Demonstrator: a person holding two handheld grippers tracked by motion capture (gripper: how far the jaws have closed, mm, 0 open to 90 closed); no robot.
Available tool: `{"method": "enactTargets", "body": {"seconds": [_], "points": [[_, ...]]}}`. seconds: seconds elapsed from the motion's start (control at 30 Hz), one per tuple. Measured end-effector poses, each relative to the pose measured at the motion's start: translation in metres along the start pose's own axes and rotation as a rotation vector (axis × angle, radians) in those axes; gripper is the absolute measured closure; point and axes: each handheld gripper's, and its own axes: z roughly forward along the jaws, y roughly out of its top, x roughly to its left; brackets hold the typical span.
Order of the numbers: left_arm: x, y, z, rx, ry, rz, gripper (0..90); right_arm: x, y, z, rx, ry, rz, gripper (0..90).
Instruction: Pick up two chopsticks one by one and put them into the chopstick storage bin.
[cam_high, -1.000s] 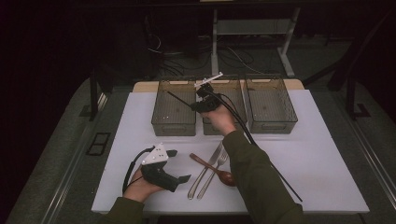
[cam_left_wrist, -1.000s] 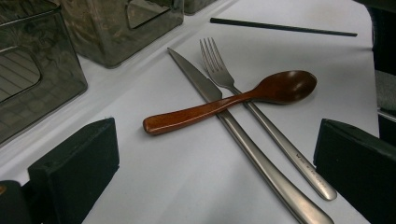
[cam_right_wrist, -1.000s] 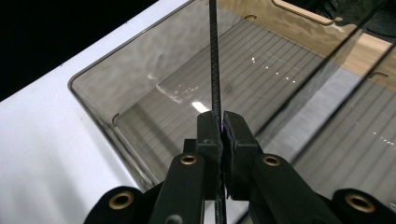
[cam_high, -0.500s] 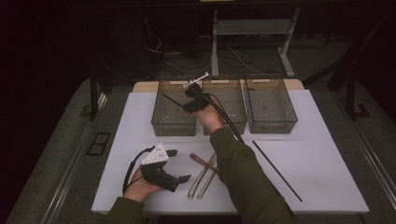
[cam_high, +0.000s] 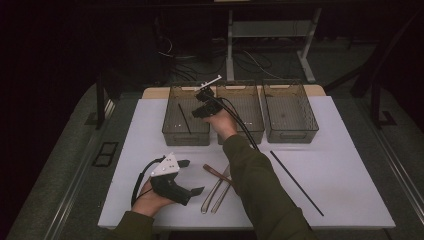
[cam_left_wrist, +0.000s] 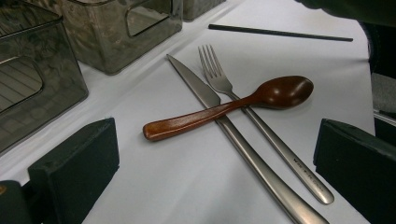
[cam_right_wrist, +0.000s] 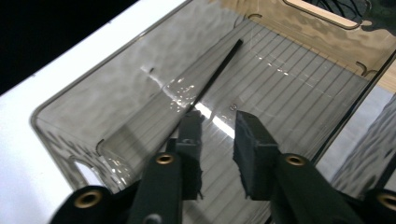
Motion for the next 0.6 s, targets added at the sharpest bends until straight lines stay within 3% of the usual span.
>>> {"method": "enactTargets", "body": {"seconds": [0.33, 0.6], "points": [[0.001, 0.0, 0.0, 0.004, 0.004, 0.004, 0.0, -0.003, -0.004, -0.024, -0.035, 0.029, 0.003, 47.0], [0.0, 0.0, 0.001, 0.003, 0.019, -0.008, 0.0, -0.009, -0.014, -0.051, -0.063, 0.053, -0.02, 38.4]]}}
